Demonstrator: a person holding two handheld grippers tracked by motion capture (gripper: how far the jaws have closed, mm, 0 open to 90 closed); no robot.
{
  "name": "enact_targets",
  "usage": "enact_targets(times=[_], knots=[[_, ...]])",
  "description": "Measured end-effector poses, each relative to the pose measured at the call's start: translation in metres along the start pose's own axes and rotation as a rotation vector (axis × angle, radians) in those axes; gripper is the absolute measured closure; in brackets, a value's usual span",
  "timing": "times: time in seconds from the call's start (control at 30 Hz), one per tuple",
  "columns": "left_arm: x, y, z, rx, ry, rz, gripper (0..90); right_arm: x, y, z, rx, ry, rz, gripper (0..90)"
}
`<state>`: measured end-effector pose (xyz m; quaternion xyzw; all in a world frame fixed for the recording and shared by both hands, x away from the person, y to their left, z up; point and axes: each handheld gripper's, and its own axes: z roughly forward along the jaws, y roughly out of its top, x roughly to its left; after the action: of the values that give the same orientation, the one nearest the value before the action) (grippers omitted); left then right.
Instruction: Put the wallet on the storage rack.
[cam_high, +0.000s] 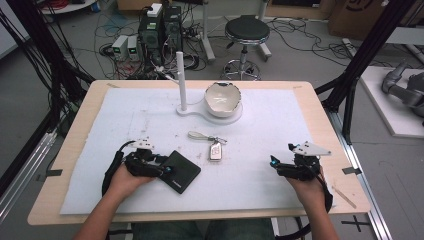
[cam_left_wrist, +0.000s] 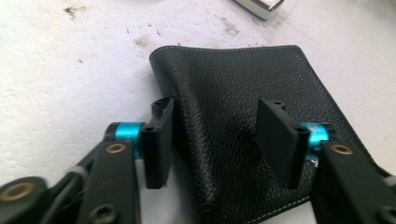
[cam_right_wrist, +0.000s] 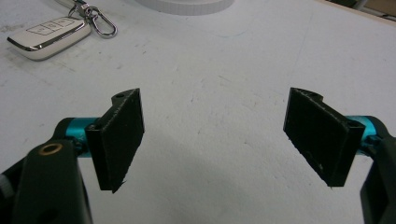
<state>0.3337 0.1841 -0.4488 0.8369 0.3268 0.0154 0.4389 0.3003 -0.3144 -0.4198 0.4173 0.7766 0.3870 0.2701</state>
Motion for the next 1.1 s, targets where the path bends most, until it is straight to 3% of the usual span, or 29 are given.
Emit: enact_targets(times=[0.17,0.2,0.27,0.57,0.7,0.87,1.1], knots=[[0.001,0.000,-0.002,-0.003,0.001,-0.008,60.3,0.001,0.000,0.000,0.003,0.003,-0.005,20.7],[-0.001,0.000,-0.003,-0.005,0.021,0.018,63.2,0.001,0.000,0.000,0.002,0.002,-0.006,20.7],[-0.001,0.000,-0.004,-0.008,0.023,0.030,65.9,0.001,0.000,0.000,0.003,0.003,-0.006,20.7],[-0.003,0.003,-0.008,-0.016,0.037,0.034,77.8,0.002,0.000,0.000,0.003,0.005,-0.010,20.7],[-0.007,0.009,-0.015,-0.051,0.034,0.042,80.1,0.001,0.000,0.000,0.001,0.005,-0.011,20.7],[-0.017,0.019,-0.024,-0.111,0.011,0.082,80.8,0.001,0.000,-0.001,-0.001,0.006,-0.010,20.7],[-0.026,0.031,-0.033,-0.154,0.032,0.127,81.1,0.002,0.001,-0.001,-0.004,0.005,-0.010,20.7]])
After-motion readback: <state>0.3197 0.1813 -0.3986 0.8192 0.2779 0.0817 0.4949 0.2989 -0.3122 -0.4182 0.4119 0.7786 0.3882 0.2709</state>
